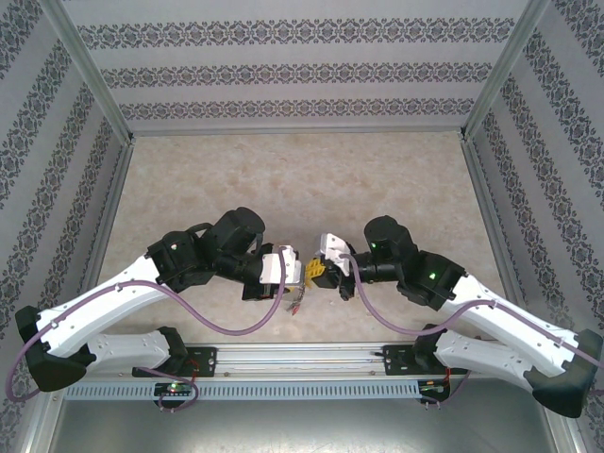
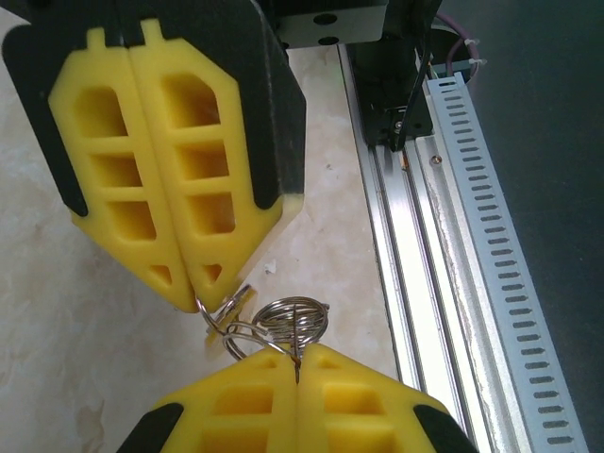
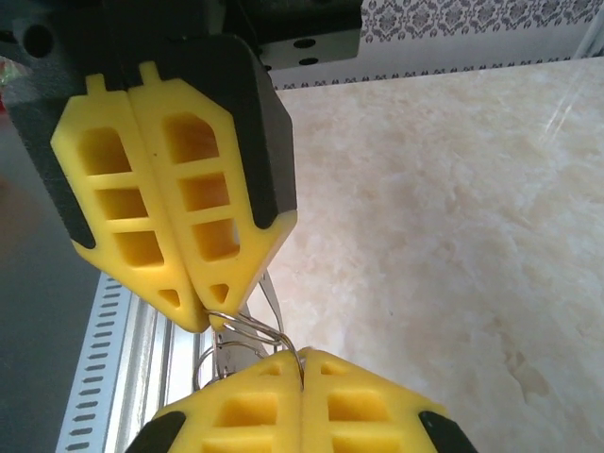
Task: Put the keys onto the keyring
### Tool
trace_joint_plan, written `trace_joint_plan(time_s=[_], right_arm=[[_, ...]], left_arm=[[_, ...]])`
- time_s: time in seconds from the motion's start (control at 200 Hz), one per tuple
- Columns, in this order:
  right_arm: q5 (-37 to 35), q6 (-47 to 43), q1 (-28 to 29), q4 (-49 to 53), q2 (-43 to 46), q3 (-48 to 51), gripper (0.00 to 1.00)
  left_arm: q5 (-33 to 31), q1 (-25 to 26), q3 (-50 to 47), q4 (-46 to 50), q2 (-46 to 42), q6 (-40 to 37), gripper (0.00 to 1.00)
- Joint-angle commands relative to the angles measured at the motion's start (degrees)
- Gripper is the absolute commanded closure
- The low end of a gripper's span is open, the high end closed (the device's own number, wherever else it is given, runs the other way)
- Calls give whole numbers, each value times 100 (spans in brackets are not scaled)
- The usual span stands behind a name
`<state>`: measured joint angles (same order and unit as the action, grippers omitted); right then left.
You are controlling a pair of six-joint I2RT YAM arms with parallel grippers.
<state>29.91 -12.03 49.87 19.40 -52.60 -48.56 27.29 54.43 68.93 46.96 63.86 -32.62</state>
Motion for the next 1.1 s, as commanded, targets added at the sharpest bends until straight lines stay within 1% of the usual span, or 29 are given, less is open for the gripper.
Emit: trace_joint_plan(time_s=[0.0,0.255,0.36,0.47,0.634,0.774,0.909,0.979,1.094], right_arm=[[-543,96,-170,4,-51,-177,100],[-434,105,-177,-6,3,-148,100],[-388,110,-171,-27,63,-111,100],[-403,172,-179,-8,177,-94,82],[-555,243,-173,34,489,-6,67],[-577,115,-126,-28,1006,168,65],[-181,-62,152,-384,1474,414,63],[67,-148,313,-540,1568,487,61],[400,-274,465,-546,1467,399,61]], left_arm=[[591,182,157,14,-145,-118,100],[506,182,130,-45,-188,-109,100],[375,182,110,-94,-197,-88,100],[295,179,64,-185,-239,-68,100],[302,182,40,-321,-348,-1,100],[402,182,26,-398,-422,42,100],[573,183,-32,-590,-551,132,100],[689,190,-76,-708,-645,198,100],[920,229,-86,-772,-747,263,100]])
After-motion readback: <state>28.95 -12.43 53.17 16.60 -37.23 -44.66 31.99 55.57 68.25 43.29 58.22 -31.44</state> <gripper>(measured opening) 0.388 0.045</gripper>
